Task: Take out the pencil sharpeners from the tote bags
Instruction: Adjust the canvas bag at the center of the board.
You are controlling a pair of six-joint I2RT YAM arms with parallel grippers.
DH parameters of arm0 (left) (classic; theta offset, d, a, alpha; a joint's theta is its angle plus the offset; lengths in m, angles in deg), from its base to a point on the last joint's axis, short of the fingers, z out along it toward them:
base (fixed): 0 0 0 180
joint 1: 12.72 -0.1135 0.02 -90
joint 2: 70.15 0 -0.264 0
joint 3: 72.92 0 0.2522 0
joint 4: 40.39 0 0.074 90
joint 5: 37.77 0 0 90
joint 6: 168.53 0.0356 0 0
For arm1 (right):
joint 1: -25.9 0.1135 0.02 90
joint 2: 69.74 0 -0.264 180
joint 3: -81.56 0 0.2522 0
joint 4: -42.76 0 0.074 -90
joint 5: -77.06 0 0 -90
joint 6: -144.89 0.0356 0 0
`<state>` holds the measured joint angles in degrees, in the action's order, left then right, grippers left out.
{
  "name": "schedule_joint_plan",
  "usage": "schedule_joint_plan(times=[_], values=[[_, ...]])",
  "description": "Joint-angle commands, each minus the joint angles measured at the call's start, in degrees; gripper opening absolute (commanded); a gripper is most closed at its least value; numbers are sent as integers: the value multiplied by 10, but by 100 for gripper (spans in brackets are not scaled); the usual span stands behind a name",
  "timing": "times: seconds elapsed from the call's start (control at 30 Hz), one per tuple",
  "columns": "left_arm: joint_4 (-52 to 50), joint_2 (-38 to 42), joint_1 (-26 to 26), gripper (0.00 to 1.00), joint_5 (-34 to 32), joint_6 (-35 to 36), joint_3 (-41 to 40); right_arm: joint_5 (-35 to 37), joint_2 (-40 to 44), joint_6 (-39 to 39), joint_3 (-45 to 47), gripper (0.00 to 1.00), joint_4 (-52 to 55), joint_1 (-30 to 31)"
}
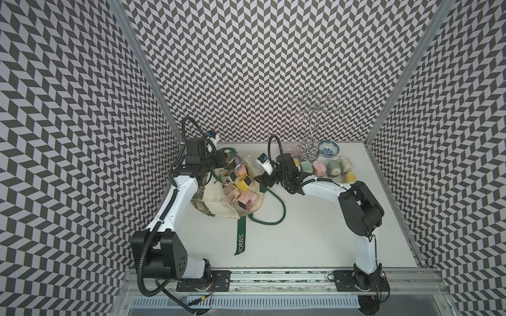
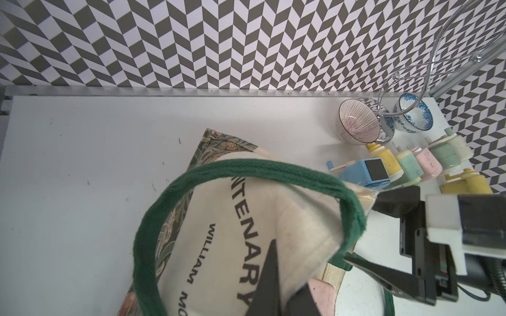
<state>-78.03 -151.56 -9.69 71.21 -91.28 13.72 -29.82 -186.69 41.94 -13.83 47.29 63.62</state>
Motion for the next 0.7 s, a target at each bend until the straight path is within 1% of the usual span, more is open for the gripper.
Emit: schedule_joint_plan(times=[0.0,0.03,0.1,0.17,0.23,0.27,0.33,0.5,0.6,0.67], values=[[-9,14,10,0,0,20,27,-1,-31,10,-28,69,-78,0],[-14,11,10,0,1,25,27,-5,-40,13,-36,64,-80,0],[-16,8,10,0,-2,33,25,-16,-53,19,-47,47,-86,0],[-10,5,10,0,-3,37,26,-45,-61,20,-54,22,-85,0],[4,2,11,0,7,39,27,-60,-58,17,-49,2,-85,0],[11,-1,11,0,9,39,31,-48,-50,29,-41,0,-83,0],[18,-13,11,0,12,46,44,-43,-24,51,-11,0,-78,-1],[28,-77,18,0,18,79,121,-66,79,104,165,0,-187,6],[42,-116,18,0,18,89,160,-57,119,109,222,0,-189,23],[53,-133,19,0,28,91,169,-47,139,111,249,0,-199,31]])
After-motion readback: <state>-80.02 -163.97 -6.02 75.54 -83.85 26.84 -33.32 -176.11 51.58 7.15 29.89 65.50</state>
